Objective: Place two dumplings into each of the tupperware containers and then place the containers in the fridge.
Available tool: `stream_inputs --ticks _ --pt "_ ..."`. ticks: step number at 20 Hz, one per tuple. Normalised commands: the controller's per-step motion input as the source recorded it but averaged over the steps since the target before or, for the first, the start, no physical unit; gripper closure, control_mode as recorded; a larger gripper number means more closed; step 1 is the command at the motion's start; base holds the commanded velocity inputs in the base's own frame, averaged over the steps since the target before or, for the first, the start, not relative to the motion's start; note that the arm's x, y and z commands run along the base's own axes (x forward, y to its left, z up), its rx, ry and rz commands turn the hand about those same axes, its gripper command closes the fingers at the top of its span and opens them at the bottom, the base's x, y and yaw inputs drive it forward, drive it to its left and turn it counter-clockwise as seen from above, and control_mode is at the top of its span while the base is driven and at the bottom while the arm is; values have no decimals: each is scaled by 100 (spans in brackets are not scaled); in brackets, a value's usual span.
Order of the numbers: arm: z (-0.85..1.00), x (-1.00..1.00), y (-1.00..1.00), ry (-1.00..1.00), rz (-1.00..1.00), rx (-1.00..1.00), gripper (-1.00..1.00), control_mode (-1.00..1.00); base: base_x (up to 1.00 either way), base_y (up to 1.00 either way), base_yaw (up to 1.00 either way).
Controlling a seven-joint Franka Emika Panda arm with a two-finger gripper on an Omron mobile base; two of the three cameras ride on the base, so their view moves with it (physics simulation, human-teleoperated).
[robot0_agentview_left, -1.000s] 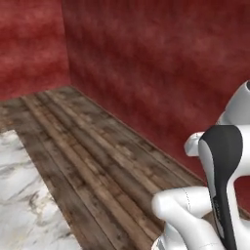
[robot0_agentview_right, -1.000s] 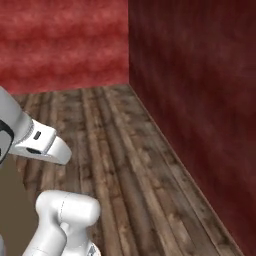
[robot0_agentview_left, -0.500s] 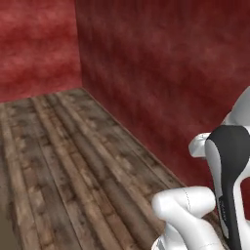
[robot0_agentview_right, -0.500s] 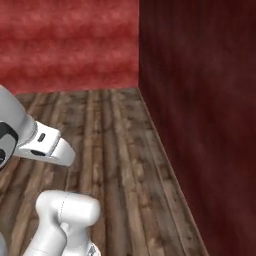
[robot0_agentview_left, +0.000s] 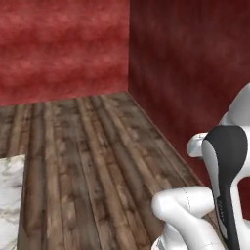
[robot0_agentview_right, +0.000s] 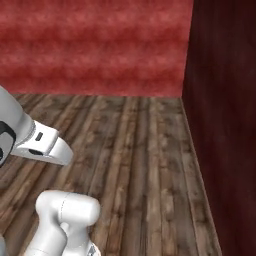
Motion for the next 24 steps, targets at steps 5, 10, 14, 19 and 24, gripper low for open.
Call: stream_inputs --ticks 5,10,14,19,24 --pt "0 0 0 0 0 0 -100 100 100 -11 35" --pt "0 0 0 0 0 0 -100 100 100 -55 20" --pt "0 0 0 0 0 0 -100 100 100 -65 19" --pt "0 0 0 0 0 0 -100 100 100 -35 29" --pt "0 0 0 0 0 0 -100 100 100 -27 36"
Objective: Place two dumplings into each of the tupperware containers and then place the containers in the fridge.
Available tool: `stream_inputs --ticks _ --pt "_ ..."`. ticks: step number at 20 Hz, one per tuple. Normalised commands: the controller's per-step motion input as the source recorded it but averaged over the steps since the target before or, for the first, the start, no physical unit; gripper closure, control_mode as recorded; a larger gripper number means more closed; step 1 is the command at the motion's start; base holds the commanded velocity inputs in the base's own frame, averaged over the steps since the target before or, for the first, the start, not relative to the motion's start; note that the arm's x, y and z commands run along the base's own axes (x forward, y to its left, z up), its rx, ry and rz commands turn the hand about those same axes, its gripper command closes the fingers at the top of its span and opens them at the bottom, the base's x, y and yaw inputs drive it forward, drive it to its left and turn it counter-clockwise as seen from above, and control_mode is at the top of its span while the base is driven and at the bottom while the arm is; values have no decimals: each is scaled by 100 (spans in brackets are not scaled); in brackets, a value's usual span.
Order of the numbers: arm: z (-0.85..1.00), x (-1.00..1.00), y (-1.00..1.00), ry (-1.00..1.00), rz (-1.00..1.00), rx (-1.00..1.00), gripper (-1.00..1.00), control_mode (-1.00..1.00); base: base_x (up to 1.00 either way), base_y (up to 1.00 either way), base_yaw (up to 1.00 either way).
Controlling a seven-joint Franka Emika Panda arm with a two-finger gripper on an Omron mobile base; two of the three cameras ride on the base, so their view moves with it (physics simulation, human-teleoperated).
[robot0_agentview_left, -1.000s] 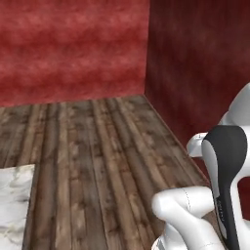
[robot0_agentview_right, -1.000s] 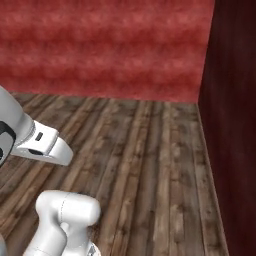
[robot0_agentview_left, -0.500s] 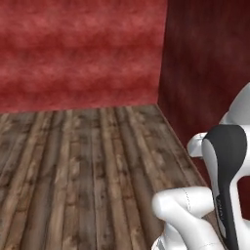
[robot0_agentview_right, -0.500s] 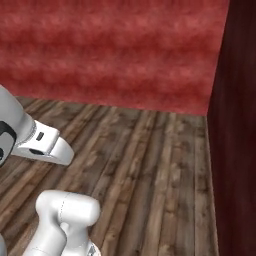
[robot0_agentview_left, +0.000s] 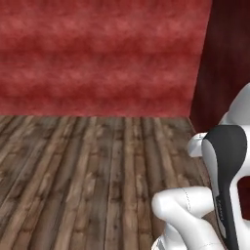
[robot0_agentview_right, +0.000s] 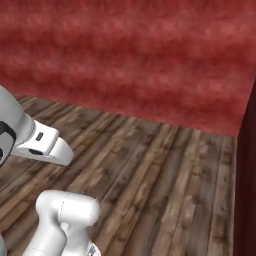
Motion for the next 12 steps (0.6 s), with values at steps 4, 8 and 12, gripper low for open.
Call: stream_inputs --ticks 4,8,12 --pt "0 0 0 0 0 0 -100 100 100 -31 37" --pt "0 0 0 0 0 0 -100 100 100 -35 42" --pt "0 0 0 0 0 0 -100 100 100 -25 56"
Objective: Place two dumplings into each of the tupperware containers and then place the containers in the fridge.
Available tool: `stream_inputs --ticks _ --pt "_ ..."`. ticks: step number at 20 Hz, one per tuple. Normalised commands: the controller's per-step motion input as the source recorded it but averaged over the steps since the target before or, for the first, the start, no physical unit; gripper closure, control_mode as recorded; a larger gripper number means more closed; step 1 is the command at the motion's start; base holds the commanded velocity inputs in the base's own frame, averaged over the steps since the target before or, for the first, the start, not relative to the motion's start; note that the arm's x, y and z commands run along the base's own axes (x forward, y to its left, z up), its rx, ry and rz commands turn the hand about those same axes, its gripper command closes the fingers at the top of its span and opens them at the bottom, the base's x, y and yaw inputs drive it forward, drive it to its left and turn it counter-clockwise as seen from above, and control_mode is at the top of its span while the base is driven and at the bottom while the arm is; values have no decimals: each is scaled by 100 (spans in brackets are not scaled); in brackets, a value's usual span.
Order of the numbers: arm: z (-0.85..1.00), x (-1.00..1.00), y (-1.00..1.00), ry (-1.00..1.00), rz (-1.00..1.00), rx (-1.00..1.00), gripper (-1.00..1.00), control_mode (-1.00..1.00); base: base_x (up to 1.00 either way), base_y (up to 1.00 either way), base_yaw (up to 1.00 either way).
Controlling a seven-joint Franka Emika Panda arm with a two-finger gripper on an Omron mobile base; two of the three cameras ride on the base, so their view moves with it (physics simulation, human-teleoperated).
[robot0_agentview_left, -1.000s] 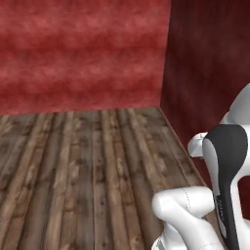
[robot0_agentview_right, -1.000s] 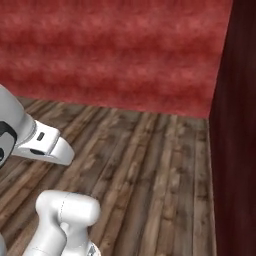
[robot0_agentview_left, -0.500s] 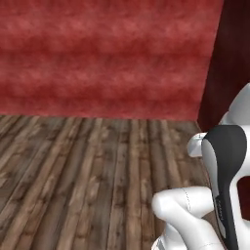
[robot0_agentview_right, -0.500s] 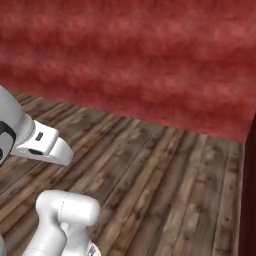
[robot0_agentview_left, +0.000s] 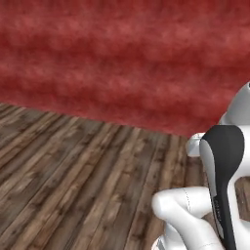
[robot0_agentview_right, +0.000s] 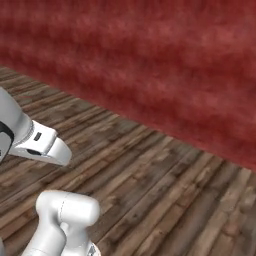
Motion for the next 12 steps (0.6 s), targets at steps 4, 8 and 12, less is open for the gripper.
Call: stream_inputs --ticks 4,8,12 --pt "0 0 0 0 0 0 -100 100 100 -19 58" --pt "0 0 0 0 0 0 -100 100 100 -10 56" --pt "0 0 0 0 0 0 -100 100 100 -3 56"
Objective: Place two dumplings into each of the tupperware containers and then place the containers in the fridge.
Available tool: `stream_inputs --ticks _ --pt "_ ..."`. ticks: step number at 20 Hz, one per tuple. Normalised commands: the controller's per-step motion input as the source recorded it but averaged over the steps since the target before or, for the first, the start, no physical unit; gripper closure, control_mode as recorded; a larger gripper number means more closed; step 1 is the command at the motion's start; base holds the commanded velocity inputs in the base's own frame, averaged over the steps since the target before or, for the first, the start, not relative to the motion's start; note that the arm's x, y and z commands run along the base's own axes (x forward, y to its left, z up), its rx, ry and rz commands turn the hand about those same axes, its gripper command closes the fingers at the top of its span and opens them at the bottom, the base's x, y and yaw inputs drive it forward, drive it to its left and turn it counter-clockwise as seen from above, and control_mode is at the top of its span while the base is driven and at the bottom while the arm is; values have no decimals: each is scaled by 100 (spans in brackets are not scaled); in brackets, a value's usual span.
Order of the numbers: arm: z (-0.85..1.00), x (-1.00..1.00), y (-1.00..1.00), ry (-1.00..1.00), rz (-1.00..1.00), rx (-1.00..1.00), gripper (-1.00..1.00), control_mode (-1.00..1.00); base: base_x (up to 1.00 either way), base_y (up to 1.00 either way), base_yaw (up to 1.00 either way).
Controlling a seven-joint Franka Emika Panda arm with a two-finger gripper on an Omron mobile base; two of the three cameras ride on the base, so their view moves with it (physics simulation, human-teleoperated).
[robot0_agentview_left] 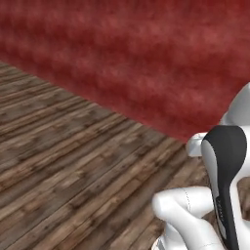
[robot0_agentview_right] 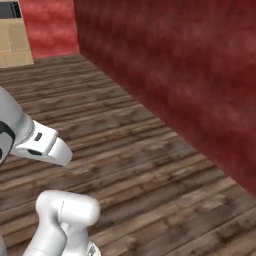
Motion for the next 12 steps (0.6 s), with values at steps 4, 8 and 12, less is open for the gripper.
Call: stream_inputs --ticks 4,8,12 --pt "0 0 0 0 0 0 -100 100 100 -4 55" --pt "0 0 0 0 0 0 -100 100 100 -6 54" --pt "0 0 0 0 0 0 -100 100 100 -1 50"
